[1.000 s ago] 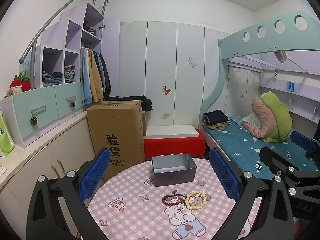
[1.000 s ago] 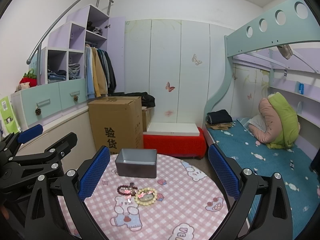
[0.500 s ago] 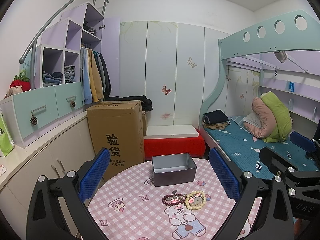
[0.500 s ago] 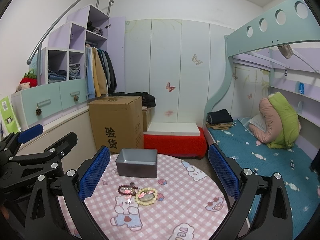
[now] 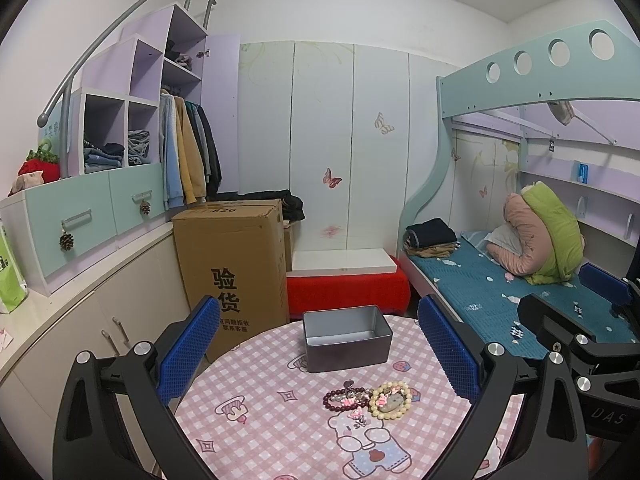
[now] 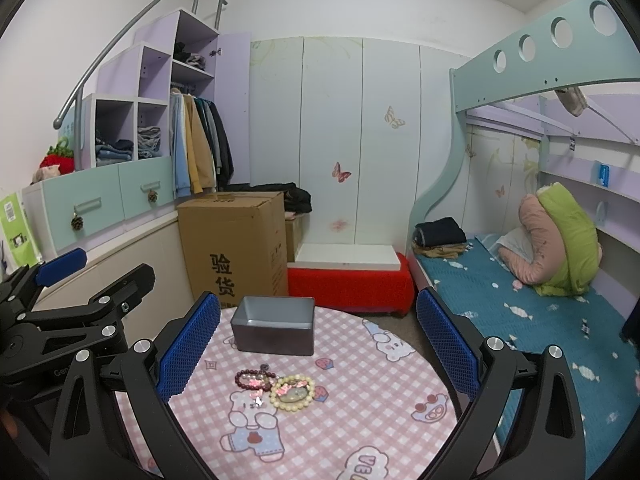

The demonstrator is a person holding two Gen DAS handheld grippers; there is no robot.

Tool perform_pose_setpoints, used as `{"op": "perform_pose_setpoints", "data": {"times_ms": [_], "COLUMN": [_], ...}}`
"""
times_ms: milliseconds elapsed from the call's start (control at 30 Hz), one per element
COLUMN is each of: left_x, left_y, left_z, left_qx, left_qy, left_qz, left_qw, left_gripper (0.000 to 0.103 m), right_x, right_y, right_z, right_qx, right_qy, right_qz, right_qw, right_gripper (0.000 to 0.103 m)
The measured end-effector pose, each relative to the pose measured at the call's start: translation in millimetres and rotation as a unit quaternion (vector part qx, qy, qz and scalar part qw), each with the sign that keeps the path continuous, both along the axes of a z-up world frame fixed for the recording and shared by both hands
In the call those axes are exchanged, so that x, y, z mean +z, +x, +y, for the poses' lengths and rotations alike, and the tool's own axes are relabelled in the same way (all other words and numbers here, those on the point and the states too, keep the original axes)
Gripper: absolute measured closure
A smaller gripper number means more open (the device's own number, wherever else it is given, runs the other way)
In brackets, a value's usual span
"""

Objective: Organize jewelry

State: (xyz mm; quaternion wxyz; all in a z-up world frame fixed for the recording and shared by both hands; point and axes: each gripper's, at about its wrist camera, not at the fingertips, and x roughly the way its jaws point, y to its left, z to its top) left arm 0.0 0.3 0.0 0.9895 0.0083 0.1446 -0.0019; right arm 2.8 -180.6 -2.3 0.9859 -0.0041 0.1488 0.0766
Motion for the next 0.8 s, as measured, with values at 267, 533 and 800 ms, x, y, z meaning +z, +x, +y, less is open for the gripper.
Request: {"op": "perform_pose_setpoints", "data": {"times_ms": [267, 533, 800], "left_x": [1, -19, -42], "left_y": [0, 15, 43], "left_z": [-2, -2, 11], "left_qx": [0.000, -0.003, 0.002], "left_qy": [0.000, 0.000, -0.006], "left_qz": [0.002, 0.017, 0.074], "left_qw": [1.0000, 0.9998, 0.9972], "left_gripper": [0.007, 0.007, 0.007], "right_x": [-1, -13, -33], "right_y": [1, 11, 32], "right_z": [-1, 1, -3], "right_qx": [0.000, 0.003, 0.005], "right_qy": [0.000, 0.003, 0.016], "right_qz": [0.003, 0.015, 0.057], "right_qw": [1.000, 1.000, 0.998], "right_gripper": [0.007, 0.007, 0.007]}}
